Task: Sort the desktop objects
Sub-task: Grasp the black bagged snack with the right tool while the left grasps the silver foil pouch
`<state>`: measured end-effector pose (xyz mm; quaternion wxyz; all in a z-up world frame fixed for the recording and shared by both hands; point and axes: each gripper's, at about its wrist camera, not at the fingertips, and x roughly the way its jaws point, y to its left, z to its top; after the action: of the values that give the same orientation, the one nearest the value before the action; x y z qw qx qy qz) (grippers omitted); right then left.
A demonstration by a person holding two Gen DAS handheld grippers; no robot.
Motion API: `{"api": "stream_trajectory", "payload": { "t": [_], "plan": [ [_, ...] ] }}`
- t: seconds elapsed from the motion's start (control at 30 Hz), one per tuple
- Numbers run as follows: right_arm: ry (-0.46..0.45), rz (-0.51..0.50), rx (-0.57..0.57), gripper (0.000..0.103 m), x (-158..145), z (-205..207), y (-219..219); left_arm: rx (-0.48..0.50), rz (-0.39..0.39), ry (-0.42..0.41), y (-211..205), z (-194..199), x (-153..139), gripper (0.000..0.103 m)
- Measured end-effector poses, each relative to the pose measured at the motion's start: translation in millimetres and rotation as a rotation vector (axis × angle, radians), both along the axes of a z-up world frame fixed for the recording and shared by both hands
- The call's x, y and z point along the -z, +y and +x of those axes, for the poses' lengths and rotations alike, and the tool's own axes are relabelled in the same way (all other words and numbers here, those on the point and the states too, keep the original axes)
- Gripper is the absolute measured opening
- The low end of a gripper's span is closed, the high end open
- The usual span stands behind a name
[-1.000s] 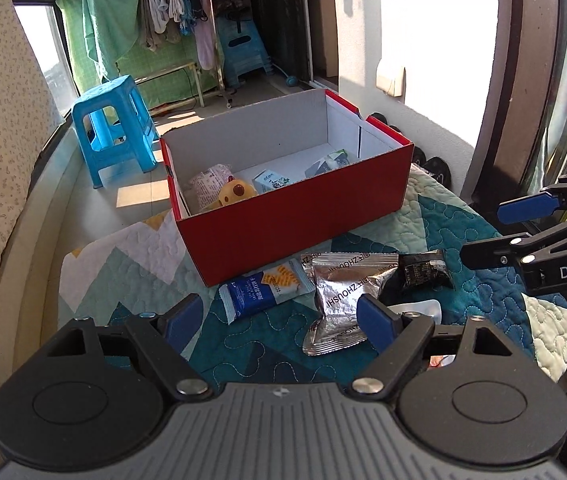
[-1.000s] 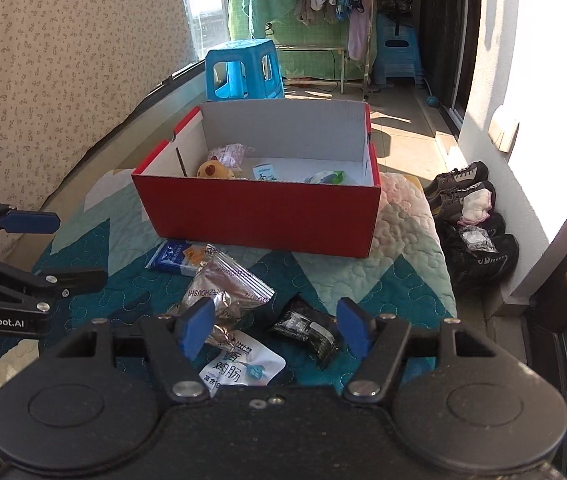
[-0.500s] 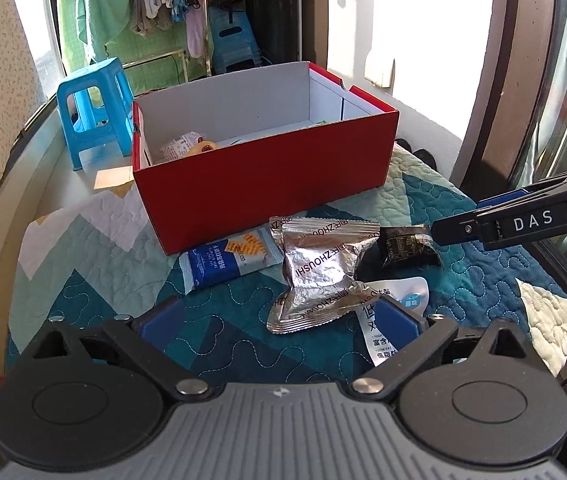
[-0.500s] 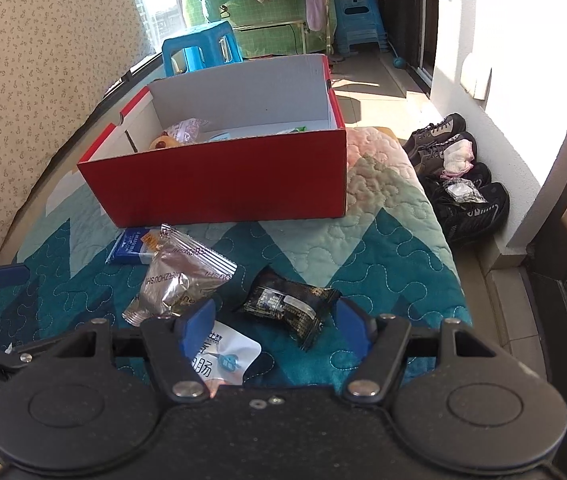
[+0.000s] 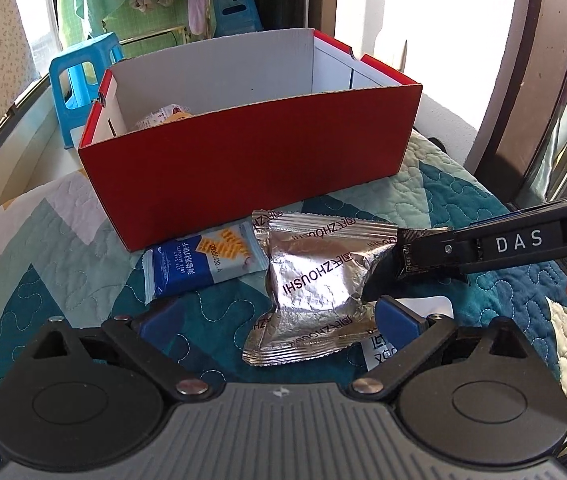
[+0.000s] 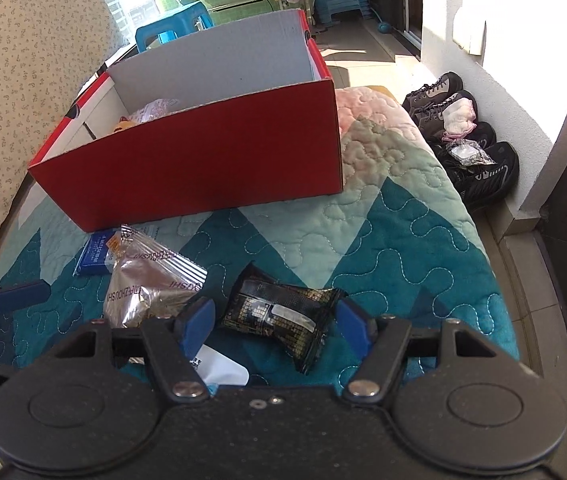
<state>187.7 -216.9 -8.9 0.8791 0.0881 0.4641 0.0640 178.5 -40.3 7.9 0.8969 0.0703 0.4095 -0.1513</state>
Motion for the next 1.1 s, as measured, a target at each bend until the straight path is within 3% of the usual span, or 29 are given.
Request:
{"api": "stream_trajectory", "payload": {
  "t": [0.3, 0.87, 1.07, 1.1],
  "plan": [
    [0.021, -0.013, 0.006, 0.068, 14.2, 12.1, 9.9, 0.000, -0.050, 0.031, -3.5, 19.2, 14.9, 0.102],
    [0.008, -0.042, -0.005, 0.066, 21.4, 9.2, 8.4, 0.016, -0.048, 0.012, -14.0, 24.9, 28.9, 0.100],
    [0.003, -0.040, 0.003, 0.065, 20.5, 5.4, 3.6, 0.017, -0.074, 0.010, -14.1, 20.8, 27.5, 0.088],
    [0.001, -0.037, 0.007, 0.062, 19.8, 4.3, 2.5, 0.019, -0.084, 0.006, -14.1, 19.2, 26.2, 0.081]
  ]
}}
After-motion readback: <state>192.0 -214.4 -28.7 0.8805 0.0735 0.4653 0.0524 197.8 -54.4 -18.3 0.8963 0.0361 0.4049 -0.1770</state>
